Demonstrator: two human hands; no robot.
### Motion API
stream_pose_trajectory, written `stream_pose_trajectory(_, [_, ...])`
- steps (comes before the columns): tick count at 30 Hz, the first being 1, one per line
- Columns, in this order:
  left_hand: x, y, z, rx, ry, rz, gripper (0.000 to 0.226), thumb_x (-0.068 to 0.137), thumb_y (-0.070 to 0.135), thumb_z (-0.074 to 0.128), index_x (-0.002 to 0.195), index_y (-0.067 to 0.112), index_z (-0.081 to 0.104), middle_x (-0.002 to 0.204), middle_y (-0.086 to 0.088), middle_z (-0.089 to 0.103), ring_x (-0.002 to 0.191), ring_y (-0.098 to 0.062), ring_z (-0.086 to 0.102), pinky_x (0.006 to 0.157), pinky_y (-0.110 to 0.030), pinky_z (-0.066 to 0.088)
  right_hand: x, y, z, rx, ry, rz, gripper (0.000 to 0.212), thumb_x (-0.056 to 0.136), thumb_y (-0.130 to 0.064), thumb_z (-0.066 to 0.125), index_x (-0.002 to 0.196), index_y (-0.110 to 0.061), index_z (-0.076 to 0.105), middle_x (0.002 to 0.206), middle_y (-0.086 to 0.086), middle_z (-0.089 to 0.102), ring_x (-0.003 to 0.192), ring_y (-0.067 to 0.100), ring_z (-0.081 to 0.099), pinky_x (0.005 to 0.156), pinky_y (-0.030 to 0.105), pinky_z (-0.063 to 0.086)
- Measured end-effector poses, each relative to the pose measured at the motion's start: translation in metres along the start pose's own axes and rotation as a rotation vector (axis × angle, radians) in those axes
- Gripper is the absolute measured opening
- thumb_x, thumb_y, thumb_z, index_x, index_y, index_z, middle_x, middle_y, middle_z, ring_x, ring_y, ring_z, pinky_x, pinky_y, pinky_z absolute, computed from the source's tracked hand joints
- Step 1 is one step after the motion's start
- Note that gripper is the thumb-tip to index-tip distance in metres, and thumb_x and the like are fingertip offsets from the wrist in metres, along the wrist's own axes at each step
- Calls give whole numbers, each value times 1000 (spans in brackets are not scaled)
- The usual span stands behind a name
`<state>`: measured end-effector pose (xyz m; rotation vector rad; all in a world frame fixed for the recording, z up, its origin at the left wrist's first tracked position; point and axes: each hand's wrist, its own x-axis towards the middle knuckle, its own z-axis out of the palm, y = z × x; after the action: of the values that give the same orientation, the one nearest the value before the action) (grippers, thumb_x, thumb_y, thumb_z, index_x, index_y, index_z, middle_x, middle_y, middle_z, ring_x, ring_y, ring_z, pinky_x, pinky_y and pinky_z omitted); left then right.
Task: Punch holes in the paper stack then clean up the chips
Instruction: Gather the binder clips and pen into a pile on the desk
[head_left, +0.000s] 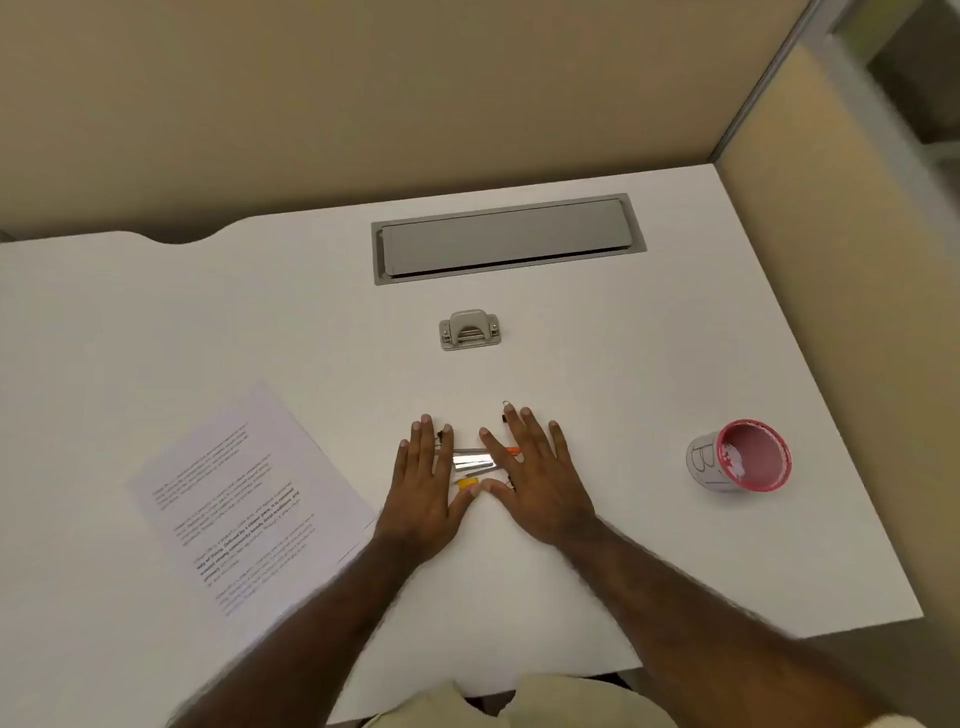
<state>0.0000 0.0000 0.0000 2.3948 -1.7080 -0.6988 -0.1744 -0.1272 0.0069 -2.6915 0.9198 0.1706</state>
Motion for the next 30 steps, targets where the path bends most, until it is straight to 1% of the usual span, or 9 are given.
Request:
stream_pose_trajectory(3, [4, 3, -1, 61, -39, 14, 83, 106, 69, 8, 169, 20, -13, 176, -7, -27, 163, -23, -26, 134, -43, -11, 9, 9, 3, -36, -27, -16, 72, 105, -70, 26, 168, -38, 12, 178, 6, -4, 164, 30, -4, 130, 60, 7])
stream_pose_trajectory(5, [7, 4, 1, 64, -58, 30, 79, 108, 64, 11, 169, 20, -13, 176, -7, -26, 163, -23, -26, 135, -45, -8, 13, 13, 6, -51, -12, -52, 69, 107, -67, 25, 168, -37, 14, 178, 7, -1, 165, 30, -2, 130, 60, 6])
stream_pose_trajectory(8, [13, 9, 1, 62, -84, 53, 75, 110, 57, 15, 168, 20, -13, 176, -6, -26, 162, -22, -28, 135, -46, -7, 17, 23, 10, -72, -6, -95, 67, 109, -63, 30, 168, -34, 19, 178, 8, 5, 165, 31, 2, 130, 60, 8])
stream_pose_trajectory(12, [28, 21, 0, 17, -94, 52, 75, 109, 57, 14, 167, 20, -15, 175, -4, -27, 161, -20, -30, 135, -43, -10, 24, 34, 9, -78, -20, -78, 67, 110, -59, 31, 169, -28, 19, 178, 10, 6, 164, 32, 4, 130, 56, 13])
stream_pose_trajectory(15, [44, 33, 0, 7, -93, 68, 74, 109, 56, 14, 168, 19, -13, 176, -5, -27, 162, -21, -29, 134, -42, -12, 27, 48, 7, -66, -13, -45, 67, 111, -55, 35, 169, -25, 19, 178, 10, 8, 164, 31, 6, 131, 54, 15])
stream_pose_trajectory(21, [87, 63, 1, 9, -86, 117, 73, 111, 50, 21, 169, 16, -6, 176, -10, -22, 163, -25, -25, 135, -47, -8, 33, 80, 1, -28, 35, 66, 72, 109, -52, 45, 169, -21, 19, 177, 13, 10, 164, 34, 9, 131, 52, 20])
stream_pose_trajectory(24, [111, 79, 1, 11, -98, 128, 74, 110, 52, 20, 169, 17, -8, 176, -9, -24, 163, -25, -26, 135, -48, -7, 38, 99, -4, -27, 43, 131, 75, 108, -53, 44, 169, -21, 15, 177, 15, 7, 164, 36, 7, 131, 52, 20])
stream_pose_trajectory(30, [165, 110, -3, 20, -79, 175, 72, 112, 50, 19, 170, 16, -7, 176, -10, -24, 163, -26, -26, 134, -47, -9, 57, 138, -19, -9, 63, 267, 72, 111, -49, 39, 170, -18, 10, 177, 16, 0, 164, 36, -1, 132, 52, 13])
